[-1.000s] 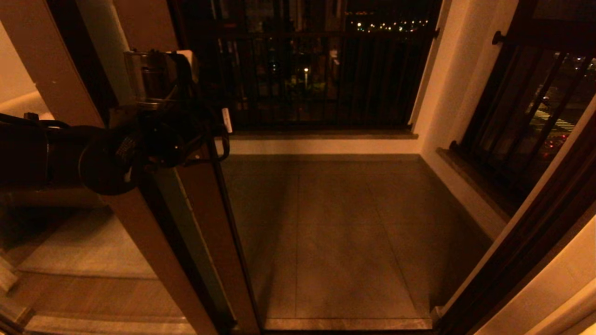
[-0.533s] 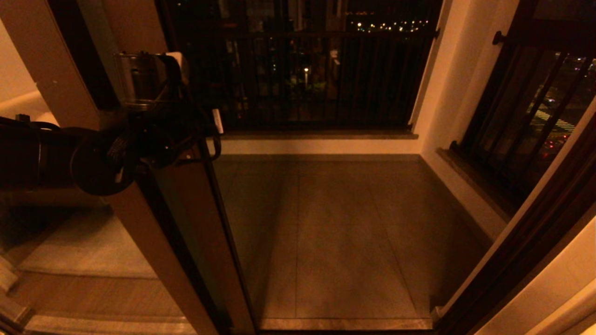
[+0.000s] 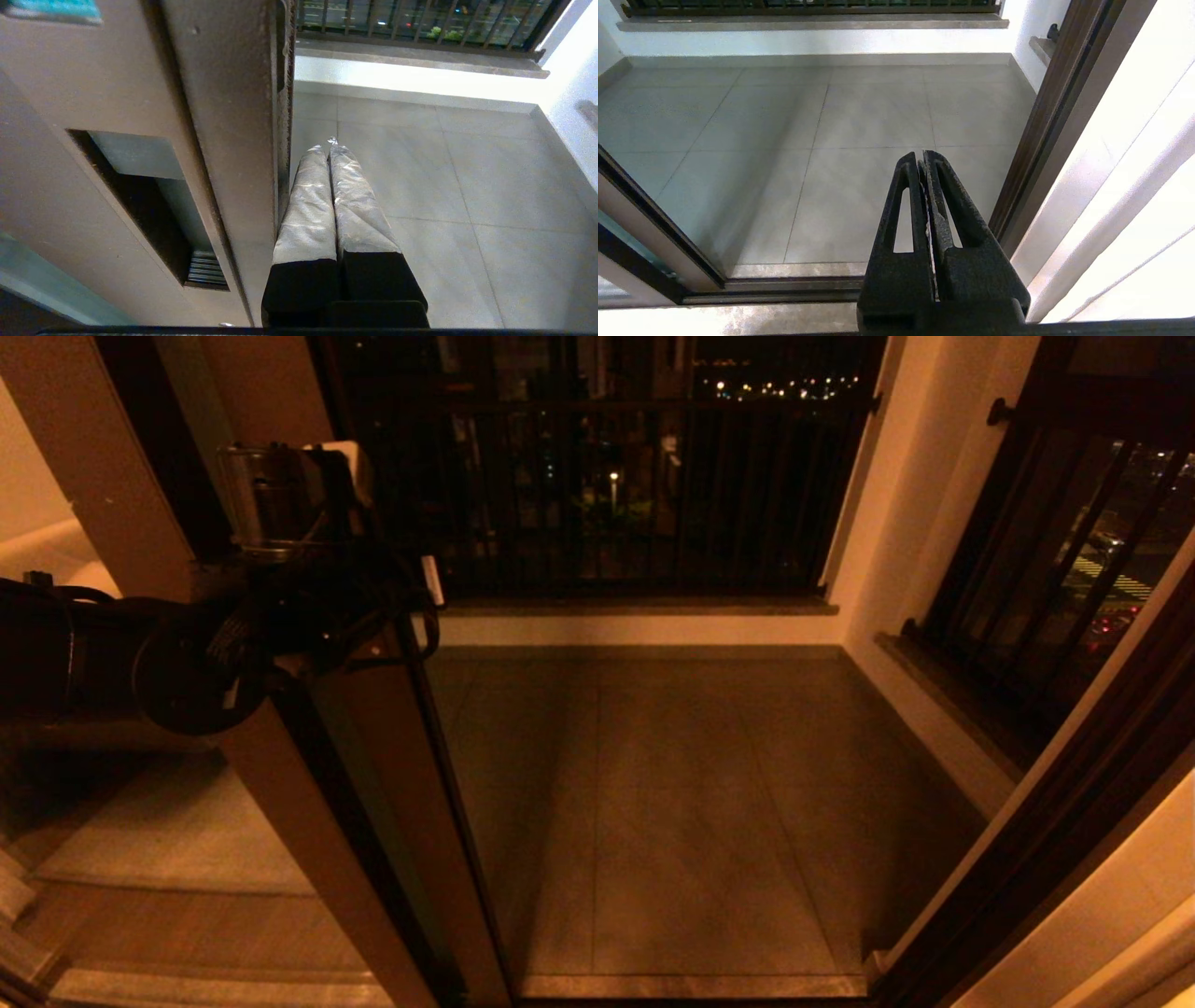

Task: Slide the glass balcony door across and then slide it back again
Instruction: Open the slid door

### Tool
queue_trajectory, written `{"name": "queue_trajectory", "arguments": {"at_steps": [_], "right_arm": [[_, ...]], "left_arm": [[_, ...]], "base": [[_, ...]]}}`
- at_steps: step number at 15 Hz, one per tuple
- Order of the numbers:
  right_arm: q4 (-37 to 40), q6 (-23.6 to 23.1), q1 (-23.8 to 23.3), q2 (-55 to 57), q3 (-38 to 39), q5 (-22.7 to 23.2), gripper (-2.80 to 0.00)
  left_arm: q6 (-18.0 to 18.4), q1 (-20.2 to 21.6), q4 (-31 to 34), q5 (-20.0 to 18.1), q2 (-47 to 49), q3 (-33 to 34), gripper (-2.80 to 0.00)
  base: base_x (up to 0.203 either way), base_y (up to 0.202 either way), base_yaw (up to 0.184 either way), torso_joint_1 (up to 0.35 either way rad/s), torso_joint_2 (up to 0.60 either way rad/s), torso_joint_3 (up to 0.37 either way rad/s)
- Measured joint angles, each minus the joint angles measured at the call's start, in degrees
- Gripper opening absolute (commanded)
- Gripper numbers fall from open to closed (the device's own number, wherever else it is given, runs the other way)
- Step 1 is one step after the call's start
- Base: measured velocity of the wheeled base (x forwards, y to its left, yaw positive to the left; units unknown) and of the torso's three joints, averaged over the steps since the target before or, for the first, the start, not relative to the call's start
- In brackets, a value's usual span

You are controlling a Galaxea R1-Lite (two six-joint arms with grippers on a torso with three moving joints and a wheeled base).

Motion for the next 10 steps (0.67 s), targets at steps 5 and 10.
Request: {"name": "queue_trajectory", "arguments": {"at_steps": [5, 10], "right_arm": [[0.0, 0.0, 0.0, 0.0, 0.0, 0.0, -2.8], [0.0, 0.0, 0.0, 0.0, 0.0, 0.0, -2.8]], "left_arm": [[0.0, 1.1, -0.1, -1.0, -0.5, 0.8, -2.8], [-0.1, 1.5, 0.0, -0.9, -0.7, 0.9, -2.8]], "base": [[0.0, 0.0, 0.0, 0.0, 0.0, 0.0], [0.0, 0.0, 0.0, 0.0, 0.0, 0.0]]}}
